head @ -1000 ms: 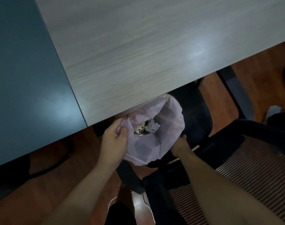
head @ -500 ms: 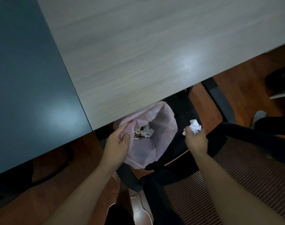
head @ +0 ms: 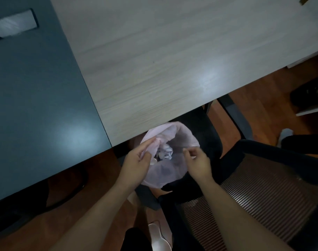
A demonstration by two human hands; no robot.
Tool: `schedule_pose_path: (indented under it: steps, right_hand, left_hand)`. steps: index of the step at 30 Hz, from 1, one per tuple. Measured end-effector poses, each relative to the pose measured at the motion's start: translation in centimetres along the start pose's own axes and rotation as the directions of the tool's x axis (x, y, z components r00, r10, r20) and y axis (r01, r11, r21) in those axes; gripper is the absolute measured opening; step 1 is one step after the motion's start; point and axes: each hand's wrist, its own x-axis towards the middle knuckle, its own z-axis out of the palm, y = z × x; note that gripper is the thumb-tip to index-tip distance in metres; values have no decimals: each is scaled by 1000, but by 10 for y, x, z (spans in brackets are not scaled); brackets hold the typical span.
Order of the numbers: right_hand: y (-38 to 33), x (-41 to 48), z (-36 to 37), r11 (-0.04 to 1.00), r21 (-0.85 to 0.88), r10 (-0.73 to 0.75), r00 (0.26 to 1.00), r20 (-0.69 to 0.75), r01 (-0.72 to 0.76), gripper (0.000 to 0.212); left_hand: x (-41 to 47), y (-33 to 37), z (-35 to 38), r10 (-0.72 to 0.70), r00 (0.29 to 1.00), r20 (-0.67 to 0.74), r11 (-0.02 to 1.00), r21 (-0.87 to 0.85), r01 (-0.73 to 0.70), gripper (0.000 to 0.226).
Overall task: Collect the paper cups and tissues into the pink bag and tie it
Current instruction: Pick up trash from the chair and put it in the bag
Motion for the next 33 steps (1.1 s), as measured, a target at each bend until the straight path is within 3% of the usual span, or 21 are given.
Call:
schedule_pose_path:
  steps: [1,3,7,10,13,15,18,24,33]
  right_hand:
    - [-4,0,-7,999,26,32,996,-80,-30,18]
    - [-13,-1,-22,990,63,134,981,-140,-126,36]
    - [-29,-19,-55,901,61,430,903,25,-430,92]
    - [-44,-52,-72,845,178,470,859,205,-505,87]
    - [-60,-82,-84,876,211,373,887,273,-434,43]
    - [-77,-99,-93,891,230,307,893,328,-391,26]
    - [-114,-122,-109,897,327,164,912,377,-296,26]
    - [-214,-126,-123,884,456,-37,958,283,-100,35]
    - [-354,-115,-107,890,438,-213,966,145,130,25]
  left_hand:
    - [-3,6,-3,0,1000,2,1000,12,0,39]
    - [-12,21,-7,-3,1000,11,1000,28,3,39]
    - [-34,64,-13,40,999,25,998,37,-41,48]
    - [-56,102,-20,52,997,52,999,-16,-52,49]
    - [-76,135,-36,82,995,52,993,-88,-77,47]
    - [-83,151,-50,105,994,38,988,-121,-99,48]
    - [-92,177,-81,133,991,-26,981,-140,-136,49]
    - [-92,229,-154,170,965,-199,977,-92,-191,47]
    - [-90,278,-251,330,878,-347,943,80,-322,65]
